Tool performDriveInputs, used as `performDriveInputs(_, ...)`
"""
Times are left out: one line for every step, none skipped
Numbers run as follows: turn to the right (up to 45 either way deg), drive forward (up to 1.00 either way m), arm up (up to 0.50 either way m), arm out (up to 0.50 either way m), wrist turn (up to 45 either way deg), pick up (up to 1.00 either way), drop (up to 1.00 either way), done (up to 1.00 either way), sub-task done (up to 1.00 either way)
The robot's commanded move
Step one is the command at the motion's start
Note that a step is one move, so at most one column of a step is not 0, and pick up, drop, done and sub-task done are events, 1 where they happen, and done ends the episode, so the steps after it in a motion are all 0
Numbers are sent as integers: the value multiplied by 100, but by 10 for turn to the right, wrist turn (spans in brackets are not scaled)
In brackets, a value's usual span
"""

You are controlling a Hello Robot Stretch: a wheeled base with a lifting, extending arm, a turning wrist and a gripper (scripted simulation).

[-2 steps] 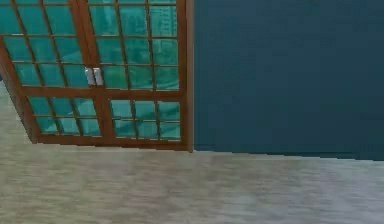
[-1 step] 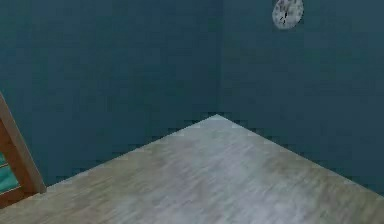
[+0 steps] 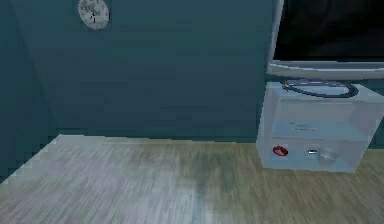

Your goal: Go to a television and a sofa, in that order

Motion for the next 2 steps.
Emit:
performDriveInputs(0,10,0,0,0,0,0,0,0)
performDriveInputs(450,0,0,0,0,0,0,0,0)
